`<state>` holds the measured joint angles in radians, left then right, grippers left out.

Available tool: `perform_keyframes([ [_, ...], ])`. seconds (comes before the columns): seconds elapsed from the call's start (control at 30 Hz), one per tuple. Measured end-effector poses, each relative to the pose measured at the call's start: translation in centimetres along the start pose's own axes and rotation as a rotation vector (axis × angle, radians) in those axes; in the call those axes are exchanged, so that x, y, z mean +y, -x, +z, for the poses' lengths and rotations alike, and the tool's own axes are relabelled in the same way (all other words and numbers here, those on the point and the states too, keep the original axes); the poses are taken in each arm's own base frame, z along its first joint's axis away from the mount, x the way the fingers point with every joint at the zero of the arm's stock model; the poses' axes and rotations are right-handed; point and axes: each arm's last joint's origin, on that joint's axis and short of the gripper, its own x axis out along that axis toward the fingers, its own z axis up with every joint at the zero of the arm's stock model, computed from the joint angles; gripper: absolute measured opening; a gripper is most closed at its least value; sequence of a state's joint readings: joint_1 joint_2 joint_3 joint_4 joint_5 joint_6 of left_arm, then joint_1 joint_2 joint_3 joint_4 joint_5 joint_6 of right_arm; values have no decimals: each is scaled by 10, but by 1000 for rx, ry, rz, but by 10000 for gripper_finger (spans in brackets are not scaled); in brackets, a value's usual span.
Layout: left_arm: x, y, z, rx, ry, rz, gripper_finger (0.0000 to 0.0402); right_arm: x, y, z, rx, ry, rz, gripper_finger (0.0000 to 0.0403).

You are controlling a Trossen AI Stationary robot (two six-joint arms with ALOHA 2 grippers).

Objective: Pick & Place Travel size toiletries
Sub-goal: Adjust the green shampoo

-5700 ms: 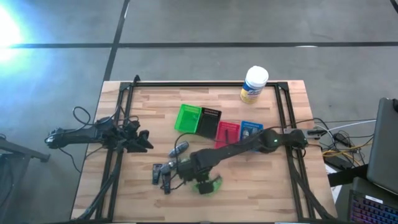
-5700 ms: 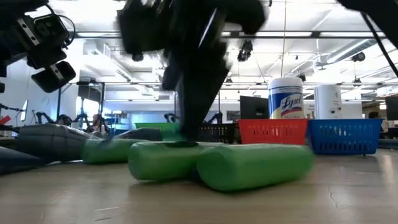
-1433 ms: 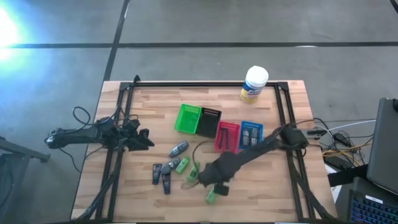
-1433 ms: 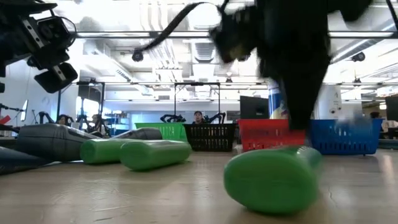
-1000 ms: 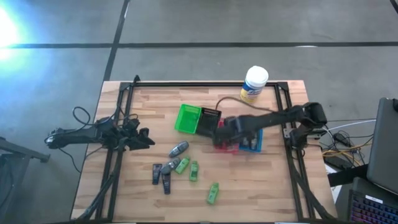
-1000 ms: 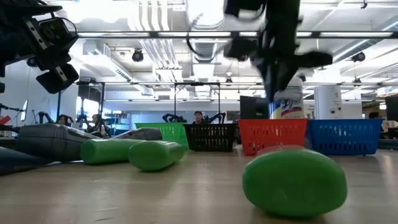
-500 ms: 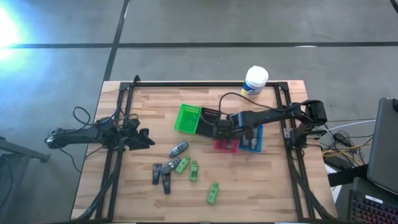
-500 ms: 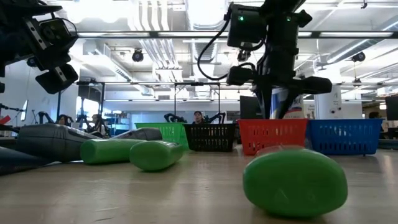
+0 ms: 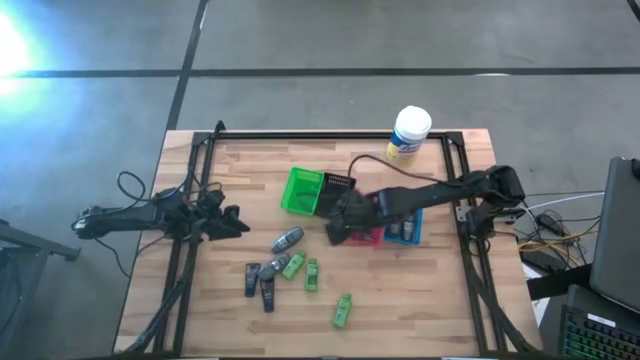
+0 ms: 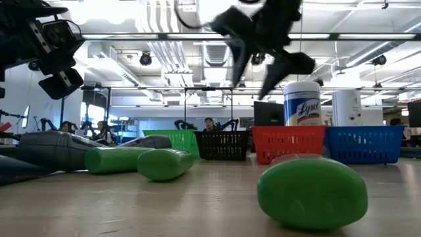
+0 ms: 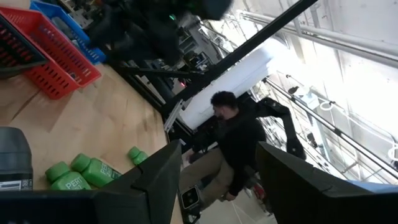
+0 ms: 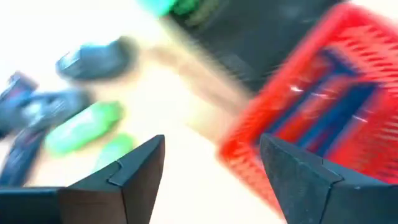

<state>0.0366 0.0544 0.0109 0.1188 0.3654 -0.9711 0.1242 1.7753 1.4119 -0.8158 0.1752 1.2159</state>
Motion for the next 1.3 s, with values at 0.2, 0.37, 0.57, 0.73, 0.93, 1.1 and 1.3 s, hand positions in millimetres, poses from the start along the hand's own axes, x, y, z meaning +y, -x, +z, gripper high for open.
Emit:
perform_keyframes([
  [0.2, 1, 0, 1, -29, -16, 20, 213, 27, -21, -21, 220, 17, 5, 250],
  [0.37, 1, 0, 1, -32, 50, 21, 213, 46, -39, -50, 426, -87, -55, 235],
  [0.57, 2, 0, -1, -1, 69, 28, 213, 68, -33, -85, 467, -177, -132, 241],
  [0.73, 5, 0, -3, 20, 83, 54, 213, 82, -33, -111, 474, -281, -150, 267],
  [0.93, 5, 0, -3, 30, 86, 56, 213, 88, -48, -140, 472, -398, -212, 306],
  [1.1, 5, 0, -3, 33, 76, 56, 213, 91, -57, -150, 468, -458, -230, 327],
  [1.3, 5, 0, -4, 35, 47, 56, 213, 90, -77, -155, 467, -468, -237, 322],
])
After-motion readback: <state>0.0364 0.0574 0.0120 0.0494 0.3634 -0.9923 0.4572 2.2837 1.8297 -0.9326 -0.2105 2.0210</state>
